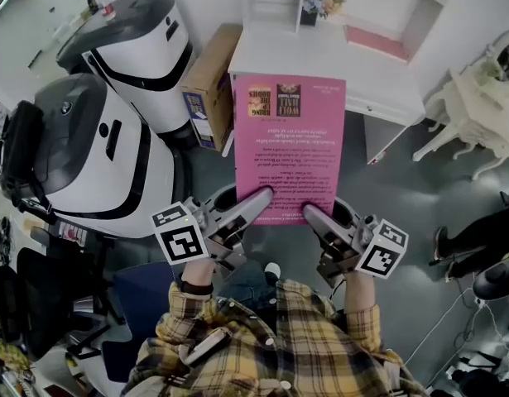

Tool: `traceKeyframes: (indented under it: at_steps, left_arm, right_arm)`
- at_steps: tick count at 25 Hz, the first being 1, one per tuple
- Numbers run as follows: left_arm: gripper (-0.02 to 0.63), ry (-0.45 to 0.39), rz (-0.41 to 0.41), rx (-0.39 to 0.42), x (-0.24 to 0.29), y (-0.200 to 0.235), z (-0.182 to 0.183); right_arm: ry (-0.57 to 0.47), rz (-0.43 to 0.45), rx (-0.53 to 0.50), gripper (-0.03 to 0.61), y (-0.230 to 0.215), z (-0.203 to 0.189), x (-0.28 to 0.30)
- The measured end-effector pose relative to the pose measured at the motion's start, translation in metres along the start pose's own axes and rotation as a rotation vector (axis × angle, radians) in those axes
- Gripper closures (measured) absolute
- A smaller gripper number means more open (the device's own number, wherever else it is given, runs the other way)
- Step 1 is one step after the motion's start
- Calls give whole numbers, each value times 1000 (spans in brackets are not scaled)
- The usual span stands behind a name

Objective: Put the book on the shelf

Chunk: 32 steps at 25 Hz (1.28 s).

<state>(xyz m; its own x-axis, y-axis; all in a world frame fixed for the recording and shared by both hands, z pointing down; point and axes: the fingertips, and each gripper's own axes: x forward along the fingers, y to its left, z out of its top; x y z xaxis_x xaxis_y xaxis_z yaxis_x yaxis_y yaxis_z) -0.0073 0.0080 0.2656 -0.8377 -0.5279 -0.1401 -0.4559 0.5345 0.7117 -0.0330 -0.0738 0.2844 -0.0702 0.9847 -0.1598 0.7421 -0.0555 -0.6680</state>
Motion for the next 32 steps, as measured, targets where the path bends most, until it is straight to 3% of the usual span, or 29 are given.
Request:
traceKeyframes:
  at_steps: [6, 13, 15, 19, 21, 24, 29, 32]
  left_arm:
    - [442, 2, 11, 7, 28, -6, -15]
    - [442, 52, 10, -58, 106, 108, 79]
    - [442, 41, 17, -48, 98, 97, 65]
    - [442, -6, 44, -6, 61, 38, 2]
    - [442, -10, 47, 1, 57, 33, -5]
    - [442, -5, 39, 2, 71, 56, 16]
    - [440, 5, 30, 18, 108, 115, 81]
    - [440, 23, 4, 55, 114, 124, 95]
  right_arm:
    - [-8, 5, 7, 385, -14, 13, -26]
    - [-21, -64, 55, 385, -124, 90, 61]
    - [-16, -50, 51, 385, -115, 81, 50]
    - [13, 11, 28, 385, -64, 36, -7]
    - [18, 15, 28, 385, -60, 30, -13]
    - [20, 7, 23, 385, -81, 46, 7]
    - [21, -6, 19, 385, -136, 92, 69]
    - [-1, -8, -7, 385, -144, 100, 81]
